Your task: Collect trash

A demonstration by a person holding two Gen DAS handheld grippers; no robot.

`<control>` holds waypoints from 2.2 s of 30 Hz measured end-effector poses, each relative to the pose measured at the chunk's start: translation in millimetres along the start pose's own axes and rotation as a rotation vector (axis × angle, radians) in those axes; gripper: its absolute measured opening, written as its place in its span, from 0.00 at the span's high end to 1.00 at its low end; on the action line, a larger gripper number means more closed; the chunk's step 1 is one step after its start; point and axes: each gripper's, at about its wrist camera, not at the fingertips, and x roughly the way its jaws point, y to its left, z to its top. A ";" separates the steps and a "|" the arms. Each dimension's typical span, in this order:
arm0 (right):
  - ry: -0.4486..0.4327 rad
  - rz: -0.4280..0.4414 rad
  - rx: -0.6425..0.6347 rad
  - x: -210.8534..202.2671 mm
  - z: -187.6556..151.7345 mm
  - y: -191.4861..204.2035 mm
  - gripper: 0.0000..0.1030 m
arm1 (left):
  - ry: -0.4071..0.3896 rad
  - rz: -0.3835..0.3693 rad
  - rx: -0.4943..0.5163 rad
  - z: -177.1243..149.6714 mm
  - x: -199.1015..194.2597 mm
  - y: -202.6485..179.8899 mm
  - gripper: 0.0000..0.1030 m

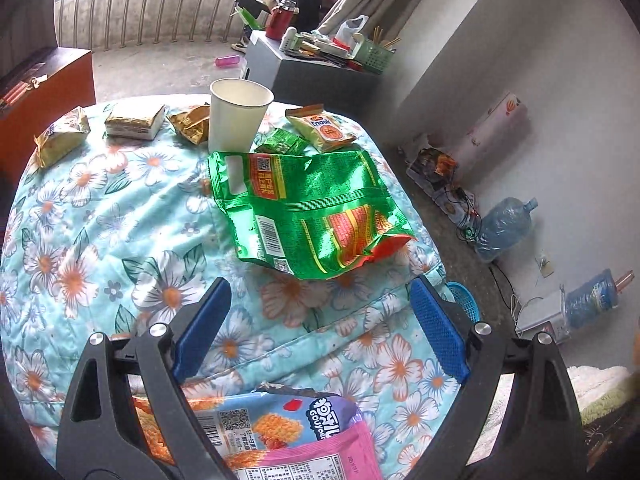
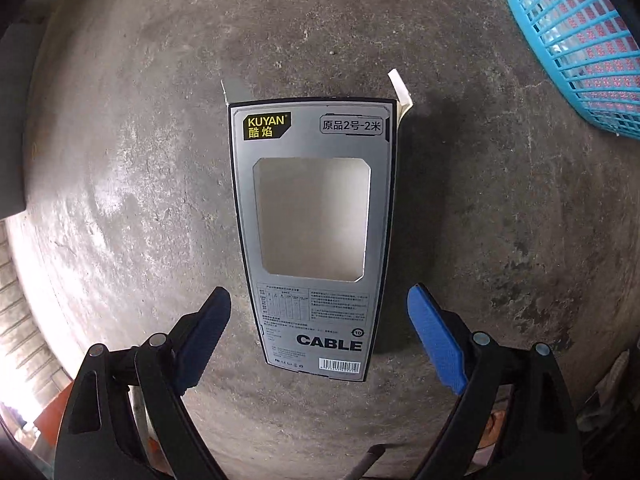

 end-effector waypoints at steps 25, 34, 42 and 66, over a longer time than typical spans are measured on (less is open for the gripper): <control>-0.011 0.117 -0.160 10.9 22.1 23.2 0.51 | 0.032 0.100 0.000 -6.1 18.8 1.3 0.16; -0.012 0.134 -0.197 9.1 29.3 34.5 0.29 | 0.032 0.114 -0.007 -9.5 17.0 7.7 0.16; 0.008 0.061 -0.207 28.5 38.8 72.0 0.18 | 0.041 0.180 -0.016 -7.0 20.2 17.4 0.16; -0.084 0.161 -0.339 -53.4 32.9 94.9 0.21 | 0.029 0.202 -0.027 -4.2 14.9 21.0 0.16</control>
